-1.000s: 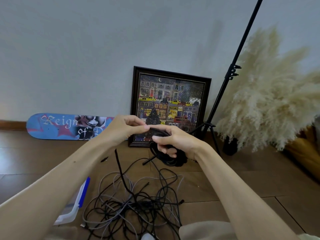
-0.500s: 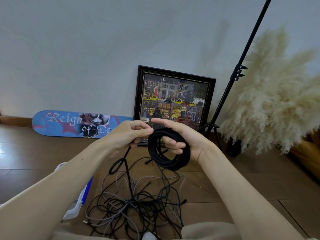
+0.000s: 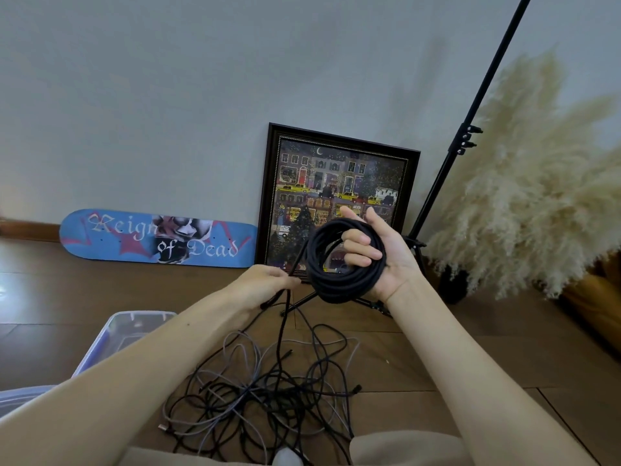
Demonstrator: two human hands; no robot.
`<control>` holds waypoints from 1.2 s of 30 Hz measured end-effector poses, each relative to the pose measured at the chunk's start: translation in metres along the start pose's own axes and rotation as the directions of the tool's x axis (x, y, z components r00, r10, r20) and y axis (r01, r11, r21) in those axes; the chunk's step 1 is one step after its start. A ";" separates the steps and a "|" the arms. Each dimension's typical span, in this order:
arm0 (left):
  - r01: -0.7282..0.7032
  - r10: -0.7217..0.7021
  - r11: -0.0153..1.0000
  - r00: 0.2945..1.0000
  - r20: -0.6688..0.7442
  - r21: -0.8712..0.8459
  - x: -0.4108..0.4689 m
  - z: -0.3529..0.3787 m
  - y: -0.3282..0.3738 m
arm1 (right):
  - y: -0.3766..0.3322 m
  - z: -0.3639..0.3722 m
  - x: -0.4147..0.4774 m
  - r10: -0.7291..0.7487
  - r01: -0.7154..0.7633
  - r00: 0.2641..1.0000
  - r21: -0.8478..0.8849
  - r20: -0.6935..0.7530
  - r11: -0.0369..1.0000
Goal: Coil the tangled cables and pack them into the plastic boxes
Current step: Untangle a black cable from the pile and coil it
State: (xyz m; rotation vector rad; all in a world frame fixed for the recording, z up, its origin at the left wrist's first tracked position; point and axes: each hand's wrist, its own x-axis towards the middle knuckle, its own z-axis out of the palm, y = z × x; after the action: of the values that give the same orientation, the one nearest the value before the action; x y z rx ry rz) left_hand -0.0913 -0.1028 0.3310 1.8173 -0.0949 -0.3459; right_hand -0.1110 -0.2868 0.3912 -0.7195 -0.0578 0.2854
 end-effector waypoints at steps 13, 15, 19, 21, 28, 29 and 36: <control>-0.006 0.054 0.957 0.986 -0.158 0.289 -0.005 -0.015 0.002 | 0.001 -0.011 0.007 -0.093 0.111 0.969 0.069 -0.227 0.991; -0.177 0.266 0.800 0.961 -0.075 0.573 -0.008 -0.015 -0.001 | 0.000 -0.012 0.007 -0.096 0.135 0.969 0.159 -0.229 0.978; -0.240 0.353 0.353 0.929 0.109 0.904 -0.013 0.002 -0.009 | -0.003 -0.012 0.005 -0.103 0.160 0.975 0.298 -0.198 0.941; -0.250 0.290 0.255 0.941 0.172 0.934 -0.011 0.010 -0.020 | -0.002 -0.012 0.005 -0.112 0.166 0.974 0.284 -0.197 0.944; -0.217 0.087 0.726 0.970 0.225 0.652 -0.006 0.024 -0.019 | 0.001 -0.010 0.006 -0.145 0.176 0.980 0.253 -0.135 0.951; -0.172 0.085 0.791 0.981 0.173 0.587 -0.007 0.026 -0.017 | 0.001 -0.009 0.006 -0.149 0.176 0.981 0.240 -0.128 0.955; 0.060 -0.160 0.804 0.980 -0.119 -0.591 -0.018 0.040 -0.004 | 0.006 -0.004 0.007 -0.165 0.191 0.976 0.204 -0.140 0.960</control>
State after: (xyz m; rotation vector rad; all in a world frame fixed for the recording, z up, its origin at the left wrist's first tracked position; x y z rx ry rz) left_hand -0.1203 -0.1346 0.3212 1.2249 0.2182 -0.2668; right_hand -0.1055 -0.2830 0.3835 -0.5089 0.0244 0.0723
